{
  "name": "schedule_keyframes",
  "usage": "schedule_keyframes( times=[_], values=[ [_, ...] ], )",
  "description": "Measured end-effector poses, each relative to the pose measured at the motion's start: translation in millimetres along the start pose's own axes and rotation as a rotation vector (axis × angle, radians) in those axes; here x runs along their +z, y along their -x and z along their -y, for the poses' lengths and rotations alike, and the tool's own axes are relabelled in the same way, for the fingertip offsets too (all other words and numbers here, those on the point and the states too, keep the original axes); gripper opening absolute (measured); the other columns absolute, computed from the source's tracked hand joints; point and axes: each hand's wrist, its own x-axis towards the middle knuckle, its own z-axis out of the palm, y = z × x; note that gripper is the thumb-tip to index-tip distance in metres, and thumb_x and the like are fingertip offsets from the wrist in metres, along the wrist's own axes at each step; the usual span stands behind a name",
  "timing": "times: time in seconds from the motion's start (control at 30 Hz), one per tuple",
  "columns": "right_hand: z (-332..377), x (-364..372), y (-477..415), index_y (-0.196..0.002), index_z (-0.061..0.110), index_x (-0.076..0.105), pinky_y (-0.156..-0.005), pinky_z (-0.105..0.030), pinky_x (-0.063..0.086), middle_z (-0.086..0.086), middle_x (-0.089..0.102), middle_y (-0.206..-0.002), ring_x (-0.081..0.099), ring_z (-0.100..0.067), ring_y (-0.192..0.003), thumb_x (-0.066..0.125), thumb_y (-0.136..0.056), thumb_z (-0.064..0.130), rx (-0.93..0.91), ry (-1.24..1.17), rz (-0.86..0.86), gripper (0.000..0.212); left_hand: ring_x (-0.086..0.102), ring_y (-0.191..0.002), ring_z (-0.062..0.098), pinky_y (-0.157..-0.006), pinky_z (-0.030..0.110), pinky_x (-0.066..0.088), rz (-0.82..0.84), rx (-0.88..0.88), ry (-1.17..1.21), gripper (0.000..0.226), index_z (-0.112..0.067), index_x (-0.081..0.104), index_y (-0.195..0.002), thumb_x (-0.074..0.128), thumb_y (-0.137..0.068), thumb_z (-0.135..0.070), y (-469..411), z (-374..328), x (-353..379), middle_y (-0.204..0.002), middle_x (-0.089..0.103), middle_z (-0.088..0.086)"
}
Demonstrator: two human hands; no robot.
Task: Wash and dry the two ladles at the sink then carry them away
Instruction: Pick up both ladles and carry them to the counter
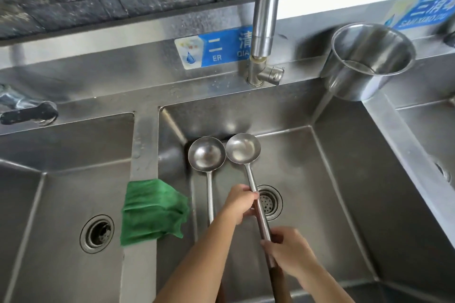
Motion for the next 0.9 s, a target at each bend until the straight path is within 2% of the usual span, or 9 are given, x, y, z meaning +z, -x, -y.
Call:
schedule_keyframes(
  times=[0.07,0.17,0.27,0.33,0.47,0.6,0.7,0.8,0.9],
  values=[
    [6,-3,8,-0.070,0.022,0.076,-0.059,-0.023,0.046,0.012,0.064,-0.054,0.059,-0.008,-0.057,0.076,-0.082,0.020,0.000,-0.113,0.023,0.012,0.066,-0.072,0.026,-0.054,0.035,0.059,0.037,0.001,0.019,0.013,0.001,0.067,-0.103,0.061,-0.091,-0.003,4,-4,-5,-0.092,0.067,0.017],
    [12,-6,25,-0.075,0.019,0.080,-0.069,-0.032,0.055,0.008,0.073,-0.065,0.069,-0.012,-0.065,0.080,-0.075,0.022,-0.018,-0.208,0.009,0.003,0.069,-0.082,0.031,-0.080,0.051,0.060,0.102,-0.011,0.035,0.019,0.006,0.066,-0.108,0.061,-0.091,-0.003,15,-7,-14,-0.093,0.068,0.018],
    [18,-3,43,-0.079,0.027,0.082,-0.076,-0.032,0.059,0.004,0.079,-0.076,0.075,-0.011,-0.075,0.082,-0.076,0.026,-0.042,-0.233,0.039,0.004,0.069,-0.082,0.029,-0.086,0.052,0.058,0.140,0.006,0.072,0.017,0.003,0.068,-0.106,0.060,-0.091,-0.003,32,-6,-31,-0.090,0.068,0.016],
    [27,5,53,-0.080,0.031,0.082,-0.075,-0.029,0.058,0.004,0.079,-0.076,0.075,-0.009,-0.074,0.082,-0.080,0.022,-0.057,-0.241,0.071,0.008,0.070,-0.082,0.028,-0.081,0.047,0.060,0.106,0.029,0.099,0.014,-0.001,0.069,-0.102,0.061,-0.091,-0.006,41,-2,-46,-0.089,0.069,0.015],
    [47,33,54,-0.084,0.022,0.080,-0.071,-0.027,0.054,0.006,0.073,-0.066,0.068,-0.007,-0.066,0.079,-0.083,0.019,-0.094,-0.227,0.031,0.003,0.071,-0.073,0.021,-0.060,0.030,0.058,-0.085,0.082,0.068,0.006,-0.008,0.071,-0.088,0.065,-0.089,-0.011,44,8,-77,-0.089,0.074,0.012],
    [59,56,44,-0.079,0.015,0.079,-0.065,-0.037,0.056,-0.010,0.074,-0.068,0.067,-0.013,-0.060,0.073,-0.087,0.013,-0.124,-0.260,0.008,0.010,0.060,-0.059,0.015,-0.055,0.026,0.052,-0.168,0.083,-0.025,0.015,-0.012,0.064,-0.078,0.060,-0.093,-0.013,32,11,-94,-0.070,0.063,0.003],
    [59,68,38,-0.078,0.019,0.080,-0.056,-0.026,0.050,-0.003,0.072,-0.062,0.063,-0.009,-0.055,0.071,-0.089,0.013,-0.105,-0.276,0.026,0.015,0.060,-0.060,0.019,-0.058,0.028,0.051,-0.213,0.101,-0.104,0.019,-0.014,0.064,-0.072,0.063,-0.090,-0.015,19,18,-97,-0.068,0.063,0.004],
    [51,74,36,-0.090,0.025,0.081,-0.066,-0.023,0.054,0.004,0.077,-0.074,0.071,-0.008,-0.069,0.076,-0.089,0.021,-0.067,-0.271,-0.001,0.007,0.061,-0.060,0.021,-0.052,0.027,0.053,-0.260,0.093,-0.199,0.019,-0.013,0.063,-0.067,0.066,-0.085,-0.018,14,22,-94,-0.063,0.062,0.003],
    [45,76,34,-0.087,0.029,0.081,-0.081,-0.032,0.056,0.003,0.079,-0.080,0.074,-0.013,-0.080,0.077,-0.086,0.024,-0.057,-0.277,0.040,0.006,0.056,-0.067,0.024,-0.048,0.025,0.036,-0.345,0.089,-0.283,0.020,-0.014,0.056,-0.063,0.065,-0.081,-0.020,11,20,-88,-0.061,0.056,0.000]
  ],
)
